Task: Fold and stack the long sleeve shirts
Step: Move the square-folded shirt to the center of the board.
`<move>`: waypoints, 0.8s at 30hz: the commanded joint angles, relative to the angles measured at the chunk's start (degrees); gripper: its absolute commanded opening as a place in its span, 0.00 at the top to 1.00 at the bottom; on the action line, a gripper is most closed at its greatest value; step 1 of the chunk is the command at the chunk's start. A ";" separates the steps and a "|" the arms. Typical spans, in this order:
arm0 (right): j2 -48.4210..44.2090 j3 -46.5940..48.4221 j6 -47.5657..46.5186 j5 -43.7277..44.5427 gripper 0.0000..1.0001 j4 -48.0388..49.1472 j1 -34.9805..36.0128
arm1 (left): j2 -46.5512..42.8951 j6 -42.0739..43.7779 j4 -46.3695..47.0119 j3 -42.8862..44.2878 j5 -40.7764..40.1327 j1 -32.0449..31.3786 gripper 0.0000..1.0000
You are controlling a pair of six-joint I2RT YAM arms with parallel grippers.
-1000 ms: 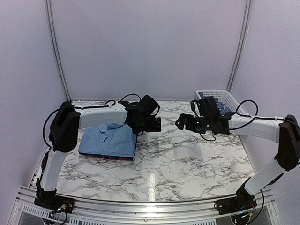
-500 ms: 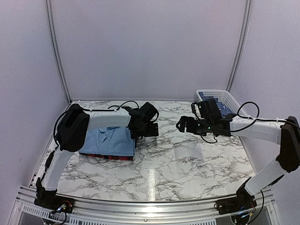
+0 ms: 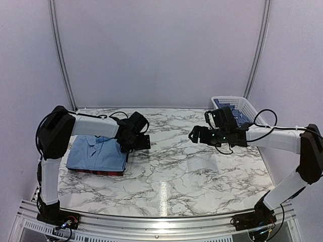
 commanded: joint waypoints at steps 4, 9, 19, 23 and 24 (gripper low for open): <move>1.05 0.66 0.22 -0.47 0.01 1.62 -0.16 | -8.28 1.12 0.64 -12.54 0.63 3.11 0.01; 1.35 0.22 0.31 -0.52 0.02 1.97 -0.16 | -13.41 1.71 2.58 -19.25 0.50 5.48 0.01; 0.92 -0.76 0.66 -2.22 0.02 1.82 -0.16 | -18.35 3.98 3.98 -26.30 -0.03 9.65 0.01; 0.80 -0.81 0.66 -2.21 0.02 1.43 -0.16 | -19.45 4.68 4.62 -28.00 0.53 10.86 0.01; 0.60 -0.90 0.68 -2.16 0.01 1.32 -0.17 | -19.86 4.85 4.87 -28.42 0.54 11.15 0.01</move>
